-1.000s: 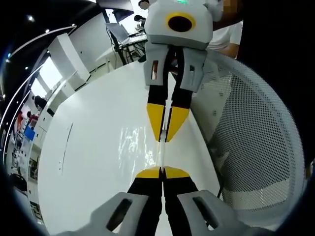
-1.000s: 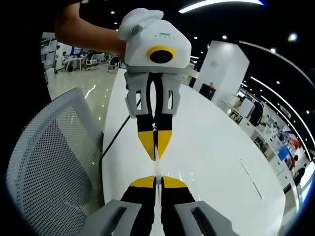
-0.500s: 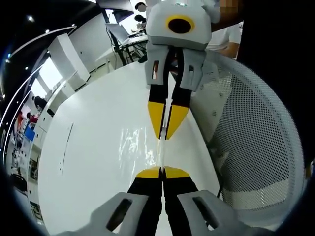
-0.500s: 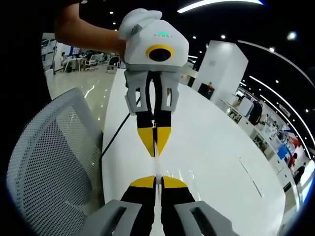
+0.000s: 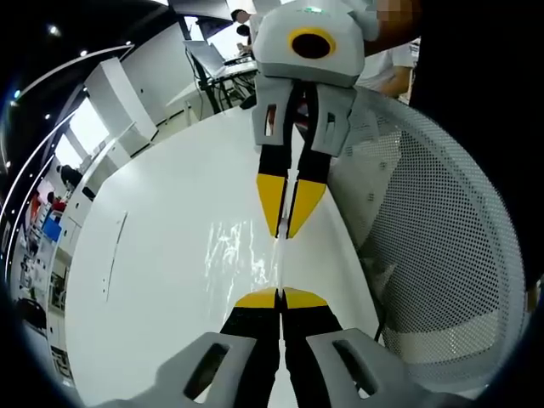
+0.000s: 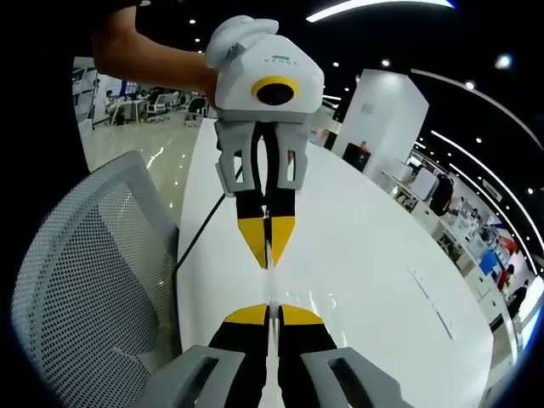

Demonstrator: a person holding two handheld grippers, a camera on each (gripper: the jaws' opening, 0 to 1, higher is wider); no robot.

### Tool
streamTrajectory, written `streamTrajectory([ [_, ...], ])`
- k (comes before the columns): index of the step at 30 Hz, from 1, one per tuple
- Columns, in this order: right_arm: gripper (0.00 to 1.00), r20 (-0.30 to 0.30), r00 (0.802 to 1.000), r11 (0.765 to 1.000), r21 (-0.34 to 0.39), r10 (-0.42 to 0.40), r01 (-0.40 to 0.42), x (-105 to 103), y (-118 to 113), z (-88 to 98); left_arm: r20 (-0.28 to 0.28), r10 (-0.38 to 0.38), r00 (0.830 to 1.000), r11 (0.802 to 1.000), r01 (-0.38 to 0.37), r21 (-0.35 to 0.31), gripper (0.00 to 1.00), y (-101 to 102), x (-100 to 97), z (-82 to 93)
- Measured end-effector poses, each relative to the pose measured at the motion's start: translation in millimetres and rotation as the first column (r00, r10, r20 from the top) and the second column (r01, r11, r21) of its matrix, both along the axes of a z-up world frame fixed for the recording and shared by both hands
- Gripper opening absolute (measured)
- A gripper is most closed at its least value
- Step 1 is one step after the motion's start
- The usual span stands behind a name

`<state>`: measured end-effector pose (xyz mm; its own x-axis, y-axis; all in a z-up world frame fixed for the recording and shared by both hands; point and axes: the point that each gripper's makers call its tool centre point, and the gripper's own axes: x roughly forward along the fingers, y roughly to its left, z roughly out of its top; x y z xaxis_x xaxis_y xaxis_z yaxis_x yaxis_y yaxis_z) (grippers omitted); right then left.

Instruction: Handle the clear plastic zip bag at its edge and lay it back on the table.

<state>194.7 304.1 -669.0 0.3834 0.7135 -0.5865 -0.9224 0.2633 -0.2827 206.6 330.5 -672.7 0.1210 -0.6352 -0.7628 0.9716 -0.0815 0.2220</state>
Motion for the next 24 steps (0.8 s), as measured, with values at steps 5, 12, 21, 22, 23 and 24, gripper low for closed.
streamTrajectory([
  [5, 0.0, 0.004, 1.0, 1.0, -0.007, 0.002, -0.002, 0.3, -1.8, -0.5, -0.004, 0.004, 1.0, 1.0, -0.004, -0.005, 0.0, 0.4, -0.3, -0.2],
  [12, 0.0, 0.002, 1.0, 1.0, -0.003, -0.005, 0.005, -0.2, -4.4, -0.3, -0.005, 0.005, 1.0, 1.0, -0.005, -0.007, 0.0, -0.1, -0.3, 0.9],
  [21, 0.0, -0.002, 1.0, 1.0, -0.003, -0.009, 0.009, -1.1, -5.4, -1.3, -0.005, 0.008, 1.0, 1.0, -0.008, -0.006, 0.0, 0.7, -0.5, 0.7],
  [22, 0.0, -0.003, 1.0, 1.0, -0.002, -0.01, 0.01, -1.2, -5.6, -1.4, -0.005, 0.009, 1.0, 1.0, -0.009, -0.006, 0.0, 0.9, -0.4, 0.5],
  [23, 0.0, -0.003, 1.0, 1.0, -0.003, -0.01, 0.01, -1.3, -5.6, -1.5, -0.005, 0.008, 1.0, 1.0, -0.008, -0.006, 0.0, 1.0, -0.5, 0.4],
  [24, 0.0, -0.003, 1.0, 1.0, -0.003, -0.011, 0.011, -1.4, -5.7, -1.4, -0.004, 0.008, 1.0, 1.0, -0.008, -0.006, 0.0, 1.1, -0.5, 0.4],
])
